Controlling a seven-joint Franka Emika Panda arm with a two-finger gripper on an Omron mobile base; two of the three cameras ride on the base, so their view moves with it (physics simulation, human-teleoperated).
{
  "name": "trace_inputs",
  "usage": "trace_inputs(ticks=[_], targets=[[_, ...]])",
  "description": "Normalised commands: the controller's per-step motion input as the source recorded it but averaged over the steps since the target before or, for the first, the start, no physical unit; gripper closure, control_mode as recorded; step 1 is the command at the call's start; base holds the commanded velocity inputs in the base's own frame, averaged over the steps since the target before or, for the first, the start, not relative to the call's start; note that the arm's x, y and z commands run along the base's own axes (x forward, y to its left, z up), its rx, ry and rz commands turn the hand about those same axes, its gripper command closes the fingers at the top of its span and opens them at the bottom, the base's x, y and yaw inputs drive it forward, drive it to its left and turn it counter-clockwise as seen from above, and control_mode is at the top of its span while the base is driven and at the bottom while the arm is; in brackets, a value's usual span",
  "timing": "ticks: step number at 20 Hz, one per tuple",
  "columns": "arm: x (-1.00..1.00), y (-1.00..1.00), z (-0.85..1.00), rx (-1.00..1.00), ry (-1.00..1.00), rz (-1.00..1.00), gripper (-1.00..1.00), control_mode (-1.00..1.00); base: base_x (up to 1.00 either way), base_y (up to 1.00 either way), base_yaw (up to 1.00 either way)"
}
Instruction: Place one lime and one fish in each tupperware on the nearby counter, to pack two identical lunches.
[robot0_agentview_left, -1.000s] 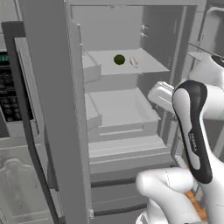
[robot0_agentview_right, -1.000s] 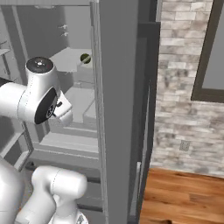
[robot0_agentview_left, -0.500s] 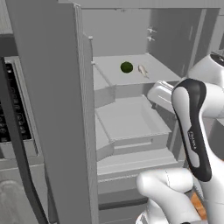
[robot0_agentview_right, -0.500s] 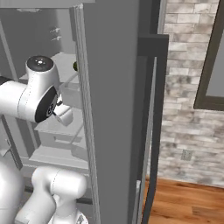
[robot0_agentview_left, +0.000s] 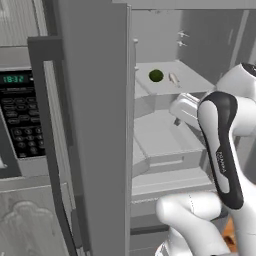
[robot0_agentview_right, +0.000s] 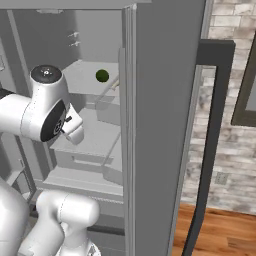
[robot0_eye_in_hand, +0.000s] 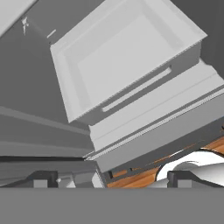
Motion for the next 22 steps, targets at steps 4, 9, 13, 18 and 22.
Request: trace_inputs(ticks=[4, 9, 13, 18, 22], targets=[[0.00, 0.00, 0.00, 0.00, 0.00, 0.00, -1.00, 1.00, 0.00, 0.00, 0.07], [0.00, 0.00, 0.00, 0.00, 0.00, 0.00, -1.00, 1.00, 0.88, -0.09, -0.08], [0.00, 0.00, 0.00, 0.00, 0.00, 0.00, -1.00, 1.00, 0.54, -0.02, -0.06], [0.33, 0.00, 0.72, -0.25, -0.31, -0.01, -1.00, -1.00, 0.00, 0.00, 0.00], [0.23, 0.00, 0.86, -0.28, -0.42, 0.01, -1.00, -1.00, 0.00, 0.00, 0.00]])
